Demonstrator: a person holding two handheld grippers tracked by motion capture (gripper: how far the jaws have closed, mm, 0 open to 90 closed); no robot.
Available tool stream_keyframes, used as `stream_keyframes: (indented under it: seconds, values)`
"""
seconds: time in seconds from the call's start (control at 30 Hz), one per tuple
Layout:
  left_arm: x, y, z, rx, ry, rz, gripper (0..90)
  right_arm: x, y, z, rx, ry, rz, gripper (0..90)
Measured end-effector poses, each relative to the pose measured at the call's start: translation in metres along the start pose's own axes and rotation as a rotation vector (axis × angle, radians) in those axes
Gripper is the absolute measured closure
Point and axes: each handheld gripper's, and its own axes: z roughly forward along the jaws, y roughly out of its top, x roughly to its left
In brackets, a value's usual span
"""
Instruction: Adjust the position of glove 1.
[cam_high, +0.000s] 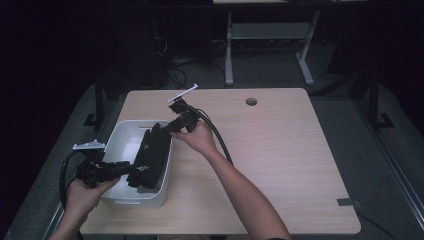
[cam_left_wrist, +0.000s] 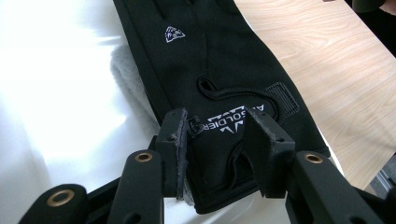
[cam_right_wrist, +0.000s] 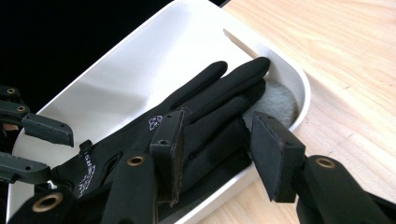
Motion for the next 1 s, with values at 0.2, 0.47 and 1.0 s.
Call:
stream_keyframes:
  seconds: [0.2, 0.47, 1.0]
  values:
    - [-0.006, 0.005, -0.001, -0.019, -0.003, 0.016, 58.6, -0.004, -0.003, -0.015, -0.027, -0.008, 0.002, 52.4]
    - [-0.018, 0.014, 0.001, -0.039, -0.013, 0.045, 57.5, -0.011, -0.01, -0.041, -0.054, -0.024, 0.01, 49.3]
    - [-0.049, 0.031, 0.015, -0.036, -0.06, 0.114, 56.7, -0.027, -0.035, -0.096, -0.114, -0.06, 0.043, 47.0]
